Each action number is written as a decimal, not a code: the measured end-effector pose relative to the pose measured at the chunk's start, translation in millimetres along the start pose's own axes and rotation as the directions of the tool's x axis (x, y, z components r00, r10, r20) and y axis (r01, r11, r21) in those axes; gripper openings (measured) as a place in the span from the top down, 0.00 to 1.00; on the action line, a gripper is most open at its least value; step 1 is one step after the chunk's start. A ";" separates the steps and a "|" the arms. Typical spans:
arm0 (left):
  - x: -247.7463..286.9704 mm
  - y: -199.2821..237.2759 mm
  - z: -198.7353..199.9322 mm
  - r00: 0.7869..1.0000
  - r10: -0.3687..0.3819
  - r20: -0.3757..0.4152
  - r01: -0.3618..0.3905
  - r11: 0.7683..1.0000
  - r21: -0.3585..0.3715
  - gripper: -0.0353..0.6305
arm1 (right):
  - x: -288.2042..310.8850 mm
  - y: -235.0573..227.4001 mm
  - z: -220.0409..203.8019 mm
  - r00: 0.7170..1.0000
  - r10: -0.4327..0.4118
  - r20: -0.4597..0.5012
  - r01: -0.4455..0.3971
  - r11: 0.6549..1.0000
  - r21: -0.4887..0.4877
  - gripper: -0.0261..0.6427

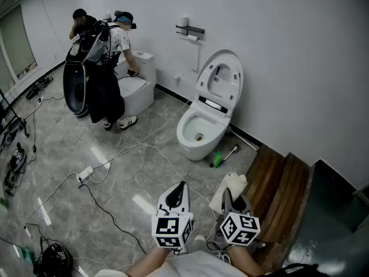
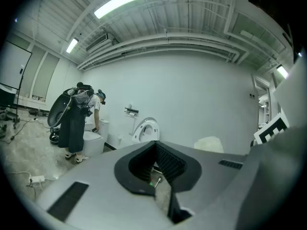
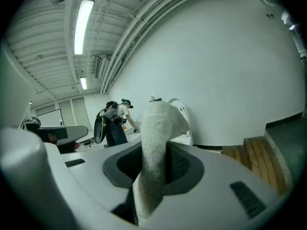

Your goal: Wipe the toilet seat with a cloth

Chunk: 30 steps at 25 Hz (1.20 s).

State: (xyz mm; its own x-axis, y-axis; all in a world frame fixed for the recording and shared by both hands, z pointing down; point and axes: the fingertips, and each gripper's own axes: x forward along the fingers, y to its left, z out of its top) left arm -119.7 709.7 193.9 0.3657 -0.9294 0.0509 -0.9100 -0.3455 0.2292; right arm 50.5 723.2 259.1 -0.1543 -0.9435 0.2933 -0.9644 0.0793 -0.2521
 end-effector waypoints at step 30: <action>158.7 36.7 20.8 1.000 0.027 -0.011 -0.026 1.000 0.011 0.93 | 156.6 -33.4 63.8 0.999 0.032 0.011 -0.032 0.999 0.032 0.81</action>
State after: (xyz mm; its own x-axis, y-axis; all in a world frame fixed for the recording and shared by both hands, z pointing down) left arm -99.1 546.8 190.1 0.3435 -0.9367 0.0679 -0.9215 -0.3222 0.2170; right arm 72.2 552.3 254.7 -0.1823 -0.9441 0.2748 -0.9516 0.0991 -0.2908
